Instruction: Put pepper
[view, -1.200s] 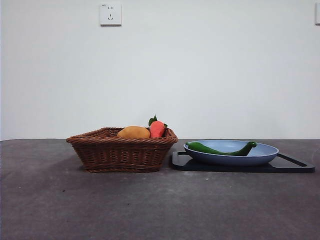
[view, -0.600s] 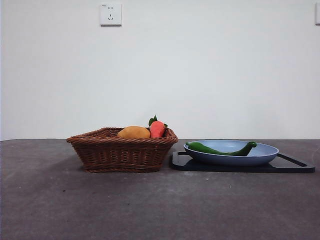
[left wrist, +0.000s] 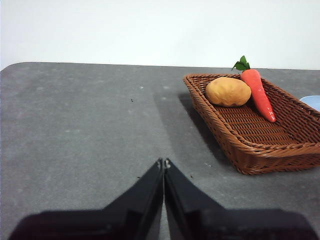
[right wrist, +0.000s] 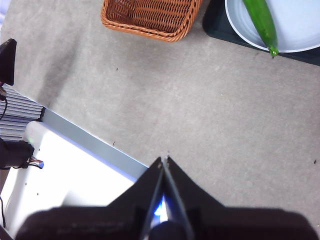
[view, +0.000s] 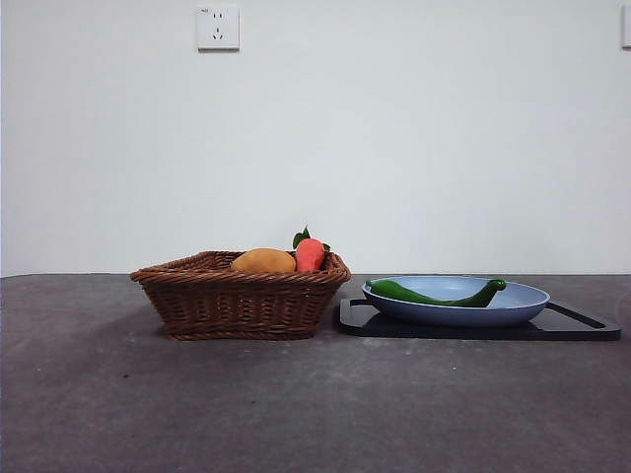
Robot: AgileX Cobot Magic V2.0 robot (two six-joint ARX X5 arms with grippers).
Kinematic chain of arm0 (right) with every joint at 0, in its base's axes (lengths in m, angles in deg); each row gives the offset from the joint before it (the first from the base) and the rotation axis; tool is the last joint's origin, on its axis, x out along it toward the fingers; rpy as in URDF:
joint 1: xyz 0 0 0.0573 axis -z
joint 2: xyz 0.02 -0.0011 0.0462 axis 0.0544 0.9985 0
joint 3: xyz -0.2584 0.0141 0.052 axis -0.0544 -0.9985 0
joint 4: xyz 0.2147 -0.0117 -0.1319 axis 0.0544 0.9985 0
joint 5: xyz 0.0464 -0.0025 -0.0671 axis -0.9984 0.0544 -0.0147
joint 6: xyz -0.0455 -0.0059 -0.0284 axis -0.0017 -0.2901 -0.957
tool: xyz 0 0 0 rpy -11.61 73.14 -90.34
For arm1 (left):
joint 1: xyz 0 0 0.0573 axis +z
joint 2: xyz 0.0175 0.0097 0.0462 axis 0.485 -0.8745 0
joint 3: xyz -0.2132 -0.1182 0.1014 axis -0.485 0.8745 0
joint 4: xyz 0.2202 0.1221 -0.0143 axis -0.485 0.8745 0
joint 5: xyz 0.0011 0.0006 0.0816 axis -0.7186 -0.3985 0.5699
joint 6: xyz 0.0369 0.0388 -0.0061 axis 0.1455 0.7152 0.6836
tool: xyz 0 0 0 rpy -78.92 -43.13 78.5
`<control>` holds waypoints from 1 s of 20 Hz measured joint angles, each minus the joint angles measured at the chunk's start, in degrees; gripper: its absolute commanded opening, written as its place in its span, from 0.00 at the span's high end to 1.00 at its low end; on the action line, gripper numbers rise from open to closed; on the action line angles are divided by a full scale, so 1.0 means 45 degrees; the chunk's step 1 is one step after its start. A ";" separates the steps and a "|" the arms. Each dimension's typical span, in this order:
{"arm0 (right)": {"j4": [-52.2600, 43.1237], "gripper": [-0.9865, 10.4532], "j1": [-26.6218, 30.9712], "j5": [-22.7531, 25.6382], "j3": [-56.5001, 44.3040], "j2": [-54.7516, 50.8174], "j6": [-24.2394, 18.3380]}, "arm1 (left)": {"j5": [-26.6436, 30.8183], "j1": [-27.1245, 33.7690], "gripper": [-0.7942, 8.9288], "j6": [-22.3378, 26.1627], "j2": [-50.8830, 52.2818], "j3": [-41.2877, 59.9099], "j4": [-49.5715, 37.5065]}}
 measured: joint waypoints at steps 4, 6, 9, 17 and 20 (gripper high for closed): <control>0.0000 0.90 0.0000 0.0000 0.0000 0.0000 0.0000 | 0.0000 0.0000 0.91 0.0000 0.0000 0.0000 0.0000; 0.0000 0.90 0.0000 0.0000 0.0000 0.0000 -0.0019 | 0.0000 0.0000 0.91 0.0000 0.0000 0.0000 0.0000; -0.0801 0.90 0.0350 0.0554 -0.0029 -0.0214 -0.0452 | 0.0005 0.0000 0.91 0.0000 0.0000 0.0000 0.0000; -0.9918 0.90 0.1739 0.0695 -0.5479 -0.5566 -0.0947 | 0.0005 0.0000 0.91 0.0000 0.0000 0.0000 -0.0053; -1.3410 0.90 0.2399 0.0743 -0.9228 -0.7728 -0.1010 | 0.0005 0.0000 0.91 0.0000 0.0000 0.0000 -0.0053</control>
